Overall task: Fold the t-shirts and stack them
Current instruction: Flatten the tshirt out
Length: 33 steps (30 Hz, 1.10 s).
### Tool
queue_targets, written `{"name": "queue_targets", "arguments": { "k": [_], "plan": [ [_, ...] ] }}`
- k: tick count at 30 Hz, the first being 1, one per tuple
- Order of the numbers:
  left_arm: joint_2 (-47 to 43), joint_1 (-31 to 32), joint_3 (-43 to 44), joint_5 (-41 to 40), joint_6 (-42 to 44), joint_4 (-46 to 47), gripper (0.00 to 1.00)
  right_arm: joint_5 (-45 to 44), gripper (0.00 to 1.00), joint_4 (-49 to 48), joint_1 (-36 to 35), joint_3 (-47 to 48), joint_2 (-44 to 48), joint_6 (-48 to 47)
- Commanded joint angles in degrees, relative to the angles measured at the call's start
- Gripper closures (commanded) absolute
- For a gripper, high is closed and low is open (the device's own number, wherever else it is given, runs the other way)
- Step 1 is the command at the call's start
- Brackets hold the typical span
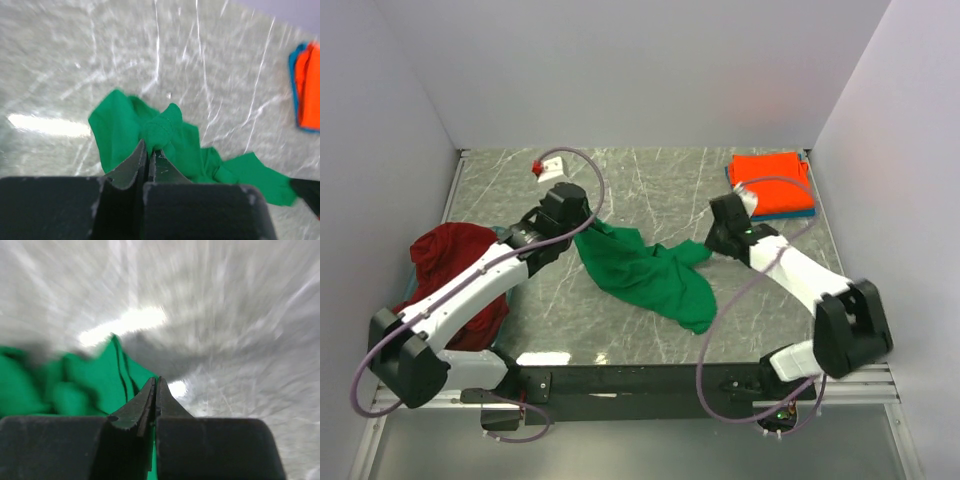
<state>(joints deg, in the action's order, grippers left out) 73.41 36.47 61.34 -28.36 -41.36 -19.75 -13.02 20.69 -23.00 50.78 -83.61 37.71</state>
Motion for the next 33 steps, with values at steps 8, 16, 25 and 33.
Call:
{"name": "queue_targets", "arguments": {
  "k": [8, 16, 25, 33],
  "plan": [
    [-16.44, -0.26, 8.26, -11.72, -0.47, -4.33, 0.99, -20.99, 1.00, 9.27, 0.41, 14.06, 26.64, -7.91],
    [-28.13, -0.26, 16.79, -4.27, 5.94, 0.84, 0.99, -22.85, 1.00, 14.38, 0.68, 33.92, 35.97, -14.68],
    [-34.46, -0.26, 26.11, 4.28, 7.18, -0.64, 0.99, -26.08, 1.00, 21.06, 0.59, 55.82, 38.87, -21.45],
    [-36.15, -0.26, 19.97, 0.95, 2.18, -3.36, 0.99, -31.98, 1.00, 18.07, 0.59, 54.69, 39.50, -26.37]
  ]
}}
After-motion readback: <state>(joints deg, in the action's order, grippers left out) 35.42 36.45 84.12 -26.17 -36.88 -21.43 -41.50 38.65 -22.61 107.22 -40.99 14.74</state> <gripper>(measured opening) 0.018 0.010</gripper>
